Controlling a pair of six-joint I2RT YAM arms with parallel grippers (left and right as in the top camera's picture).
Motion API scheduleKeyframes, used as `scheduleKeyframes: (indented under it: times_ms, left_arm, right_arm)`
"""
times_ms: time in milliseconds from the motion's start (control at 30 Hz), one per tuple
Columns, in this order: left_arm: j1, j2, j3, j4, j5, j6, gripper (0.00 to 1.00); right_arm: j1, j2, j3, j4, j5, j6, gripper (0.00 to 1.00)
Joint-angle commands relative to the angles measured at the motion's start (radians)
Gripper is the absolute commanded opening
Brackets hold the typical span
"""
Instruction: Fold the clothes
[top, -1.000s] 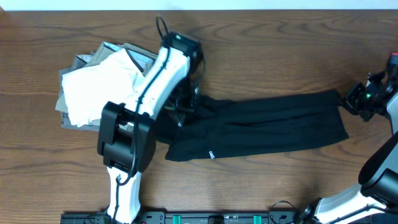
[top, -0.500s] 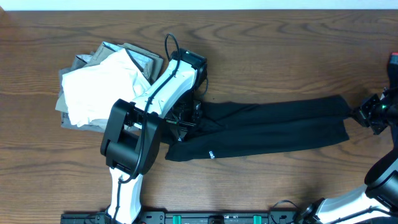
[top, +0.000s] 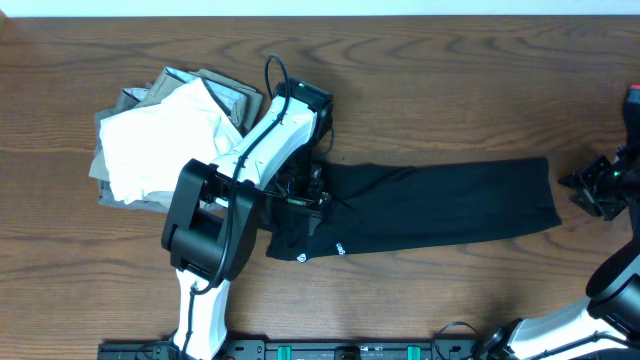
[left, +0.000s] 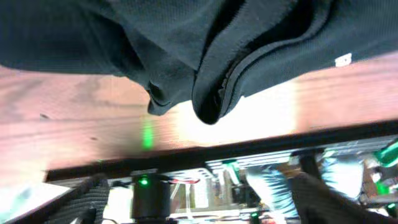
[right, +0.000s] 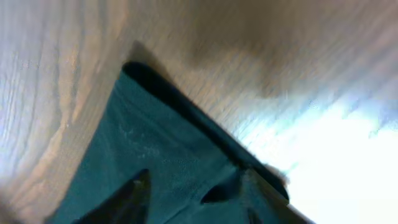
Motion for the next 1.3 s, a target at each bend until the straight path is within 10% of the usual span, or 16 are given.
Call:
scheduleKeyframes:
  times_ms: [0,433,1100,1267]
  left_arm:
    - [0.012,0.004,0.001,-0.006,-0.025,0.018,0.99]
    - [0.089,-0.097,0.321,0.021,-0.024,0.019,0.99]
    - [0.216,-0.523,0.493,0.259,-0.032,0.032,0.98]
    - [0.216,-0.523,0.492,0.259,-0.033,0.033,0.98]
  right_arm:
    - [0.016,-0.005,0.01,0.064,-0.098,-0.152,0.54]
    - [0.06,0.002,0.01,0.116,0.015,-0.476,0.74]
    - [0.085,0.164,0.01,0.015,0.04,-0.573,0.7]
    - [0.117,0.189,0.01,-0.005,0.045,-0.583,0.5]
